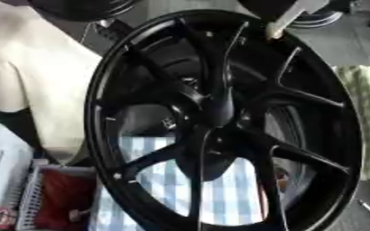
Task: Pull the pin out of the wheel hub.
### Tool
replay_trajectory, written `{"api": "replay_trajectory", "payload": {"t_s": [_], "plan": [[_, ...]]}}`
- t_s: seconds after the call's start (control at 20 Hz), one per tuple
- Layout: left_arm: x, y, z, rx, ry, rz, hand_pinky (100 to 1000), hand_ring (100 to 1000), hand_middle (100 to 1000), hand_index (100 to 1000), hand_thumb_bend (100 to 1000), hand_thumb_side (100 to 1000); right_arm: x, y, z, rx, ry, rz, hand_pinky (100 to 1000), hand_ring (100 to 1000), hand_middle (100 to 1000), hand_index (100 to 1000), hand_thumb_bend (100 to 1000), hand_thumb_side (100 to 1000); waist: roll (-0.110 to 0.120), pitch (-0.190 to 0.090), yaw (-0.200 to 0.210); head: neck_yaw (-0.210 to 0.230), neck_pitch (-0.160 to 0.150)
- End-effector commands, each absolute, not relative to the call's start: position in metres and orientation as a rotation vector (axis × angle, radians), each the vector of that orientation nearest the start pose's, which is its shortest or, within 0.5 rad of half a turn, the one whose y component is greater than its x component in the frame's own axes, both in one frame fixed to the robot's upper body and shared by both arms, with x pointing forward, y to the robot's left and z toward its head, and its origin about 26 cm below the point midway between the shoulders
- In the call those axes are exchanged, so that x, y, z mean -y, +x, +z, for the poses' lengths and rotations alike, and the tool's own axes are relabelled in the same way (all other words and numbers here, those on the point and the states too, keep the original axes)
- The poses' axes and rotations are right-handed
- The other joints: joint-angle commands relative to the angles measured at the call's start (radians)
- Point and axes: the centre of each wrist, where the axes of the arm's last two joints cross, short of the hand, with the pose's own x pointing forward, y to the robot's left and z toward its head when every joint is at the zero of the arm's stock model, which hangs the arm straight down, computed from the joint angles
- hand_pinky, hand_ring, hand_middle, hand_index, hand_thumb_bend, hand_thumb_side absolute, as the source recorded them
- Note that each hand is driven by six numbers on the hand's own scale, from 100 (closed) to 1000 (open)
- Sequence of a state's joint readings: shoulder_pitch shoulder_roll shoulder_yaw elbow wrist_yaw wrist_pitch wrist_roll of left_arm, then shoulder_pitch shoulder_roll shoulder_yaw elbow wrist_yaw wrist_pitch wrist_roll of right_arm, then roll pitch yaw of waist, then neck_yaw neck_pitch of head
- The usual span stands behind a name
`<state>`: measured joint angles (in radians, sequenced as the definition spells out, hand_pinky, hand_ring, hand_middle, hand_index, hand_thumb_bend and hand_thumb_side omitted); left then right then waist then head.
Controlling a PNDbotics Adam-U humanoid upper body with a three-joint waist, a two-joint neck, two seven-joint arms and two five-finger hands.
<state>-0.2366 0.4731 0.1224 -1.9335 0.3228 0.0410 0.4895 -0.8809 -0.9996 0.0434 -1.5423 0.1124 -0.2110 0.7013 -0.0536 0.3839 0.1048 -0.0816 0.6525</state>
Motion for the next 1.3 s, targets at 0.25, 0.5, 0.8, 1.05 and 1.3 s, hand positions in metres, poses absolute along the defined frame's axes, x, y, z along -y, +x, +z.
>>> {"api": "replay_trajectory", "payload": {"t_s": [0.25,0.5,0.8,1.05,1.3], "plan": [[-0.329,0.294,0.204,2.169,0.377,0.327,803,706,659,776,270,742,0.429,0.316,0.407,1.798,-0.966,1.305,834,700,484,508,221,104,0.025,-0.036,-0.022,0.015,-0.003],[-0.329,0.293,0.202,2.164,0.381,0.339,804,706,660,776,270,743,0.471,0.315,0.373,1.699,-1.054,1.089,834,695,488,514,209,100,0.035,-0.037,-0.031,0.025,-0.008],[-0.33,0.293,0.201,2.159,0.384,0.346,804,707,660,776,270,741,0.51,0.314,0.327,1.574,-1.076,0.914,832,691,488,514,212,100,0.043,-0.041,-0.038,0.028,-0.013],[-0.331,0.293,0.2,2.156,0.385,0.349,804,707,660,776,270,741,0.535,0.309,0.294,1.482,-1.086,0.803,836,714,564,596,230,103,0.044,-0.045,-0.043,0.033,-0.018],[-0.331,0.293,0.2,2.157,0.385,0.347,804,707,661,776,272,739,0.547,0.305,0.281,1.396,-1.124,0.728,894,860,862,847,480,308,0.044,-0.05,-0.045,0.034,-0.02]]}}
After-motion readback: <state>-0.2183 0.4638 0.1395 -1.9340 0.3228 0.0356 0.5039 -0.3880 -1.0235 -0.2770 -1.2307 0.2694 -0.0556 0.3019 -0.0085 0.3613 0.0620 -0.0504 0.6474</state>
